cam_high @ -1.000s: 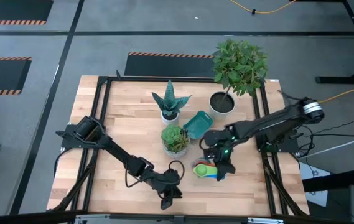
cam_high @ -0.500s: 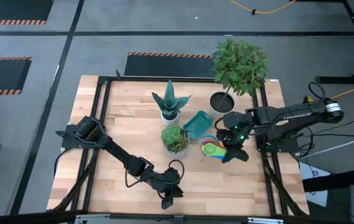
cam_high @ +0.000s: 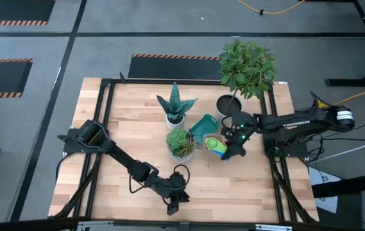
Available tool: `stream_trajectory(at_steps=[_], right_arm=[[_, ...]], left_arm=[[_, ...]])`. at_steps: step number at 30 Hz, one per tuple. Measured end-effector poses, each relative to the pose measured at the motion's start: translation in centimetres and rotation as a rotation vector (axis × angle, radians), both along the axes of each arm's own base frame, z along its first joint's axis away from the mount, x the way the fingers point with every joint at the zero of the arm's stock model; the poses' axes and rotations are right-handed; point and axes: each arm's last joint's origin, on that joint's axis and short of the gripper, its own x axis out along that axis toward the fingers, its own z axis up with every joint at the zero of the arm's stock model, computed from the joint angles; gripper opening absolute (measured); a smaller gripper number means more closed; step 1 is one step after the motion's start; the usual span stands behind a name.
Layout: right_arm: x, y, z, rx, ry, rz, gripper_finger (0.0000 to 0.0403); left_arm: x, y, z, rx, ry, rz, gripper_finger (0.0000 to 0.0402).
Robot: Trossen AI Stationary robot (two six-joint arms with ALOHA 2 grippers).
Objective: Nest measuring cups in basket
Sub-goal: Put the stacked measuring cups into the green bin
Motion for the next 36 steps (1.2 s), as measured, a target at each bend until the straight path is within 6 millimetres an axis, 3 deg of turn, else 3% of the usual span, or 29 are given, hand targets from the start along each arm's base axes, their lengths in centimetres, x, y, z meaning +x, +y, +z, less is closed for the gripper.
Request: stream_trajectory(at_steps=[6,13,19,36], right_arm=[[-0.4,-1.5,-1.1,0.04,-0.158,-0.157,0.008],[-1.0,-2.2,-2.3,-0.032,-0.14,-0.332,0.008],[-0.6,-2.4,-1.9,-0.105,-0.228,-0.379,0.008],[1.0,-2.9,-4.7,-0.103,-0.171,-0.418,0.008]], left_arm=[[0.0,0.0,0.0,0.007,-0.004,0.014,0.0069],[0.0,0.0,0.0,0.026,-0.012,0.004,0.0069],[0.0,0.1,0.0,0.051,-0.021,-0.005,0.0069],[0.0,0.1,0.0,0.052,-0.021,-0.005,0.0069]])
